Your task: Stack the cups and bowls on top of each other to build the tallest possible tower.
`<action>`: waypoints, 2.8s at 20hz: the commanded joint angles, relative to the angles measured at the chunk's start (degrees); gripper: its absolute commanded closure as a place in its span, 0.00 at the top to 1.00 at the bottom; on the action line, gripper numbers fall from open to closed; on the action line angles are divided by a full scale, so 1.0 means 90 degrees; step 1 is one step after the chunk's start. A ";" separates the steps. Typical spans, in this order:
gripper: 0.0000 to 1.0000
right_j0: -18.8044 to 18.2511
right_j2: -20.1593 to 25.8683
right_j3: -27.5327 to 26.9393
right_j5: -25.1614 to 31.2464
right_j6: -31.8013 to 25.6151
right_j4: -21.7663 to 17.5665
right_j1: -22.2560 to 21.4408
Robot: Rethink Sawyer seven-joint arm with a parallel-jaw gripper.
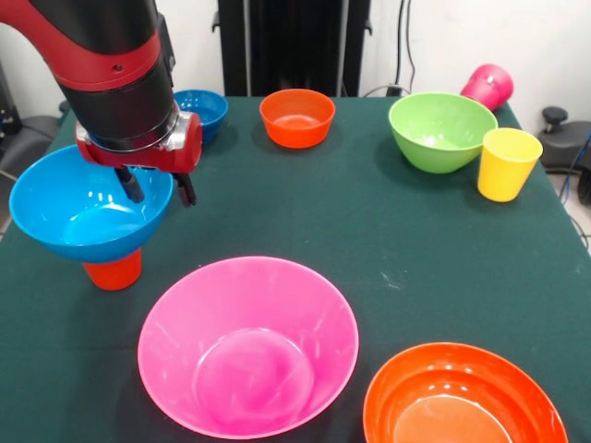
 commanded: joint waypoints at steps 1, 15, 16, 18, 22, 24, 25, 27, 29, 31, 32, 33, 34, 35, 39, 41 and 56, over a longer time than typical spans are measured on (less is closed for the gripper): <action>1.00 0.0264 0.0076 0.0143 -0.0084 -0.1516 -0.0776 0.0115; 1.00 0.0595 0.0034 -0.0168 0.0868 -0.1343 -0.0631 -0.0200; 1.00 0.0597 0.0036 -0.0160 0.0851 -0.1319 -0.0620 -0.0193; 1.00 0.0590 0.0035 -0.0131 0.0820 -0.1309 -0.0611 -0.0197; 1.00 0.0587 0.0028 -0.0116 0.0772 -0.1283 -0.0593 -0.0186; 1.00 0.0585 0.0025 -0.0092 0.0732 -0.1260 -0.0576 -0.0176; 1.00 0.0586 0.0022 -0.0082 0.0716 -0.1251 -0.0573 -0.0174; 1.00 0.0579 0.0010 -0.0004 0.0668 -0.1224 -0.0560 -0.0207; 1.00 0.0568 0.0002 0.0063 0.0629 -0.1206 -0.0550 -0.0241; 1.00 0.0588 -0.0017 0.0116 0.0616 -0.1165 -0.0553 -0.0281; 1.00 0.0603 -0.0038 0.0175 0.0598 -0.1125 -0.0555 -0.0334; 1.00 0.0620 -0.0054 0.0213 0.0584 -0.1085 -0.0555 -0.0369; 1.00 0.0625 -0.0067 0.0273 0.0553 -0.1052 -0.0551 -0.0407; 1.00 0.0636 -0.0071 0.0287 0.0540 -0.1030 -0.0551 -0.0409; 1.00 0.0693 -0.0088 0.0274 0.0526 -0.0971 -0.0580 -0.0403; 1.00 0.0695 -0.0098 0.0300 0.0477 -0.0949 -0.0590 -0.0399; 1.00 0.0802 -0.0293 0.0660 -0.0196 -0.0607 -0.0758 -0.0415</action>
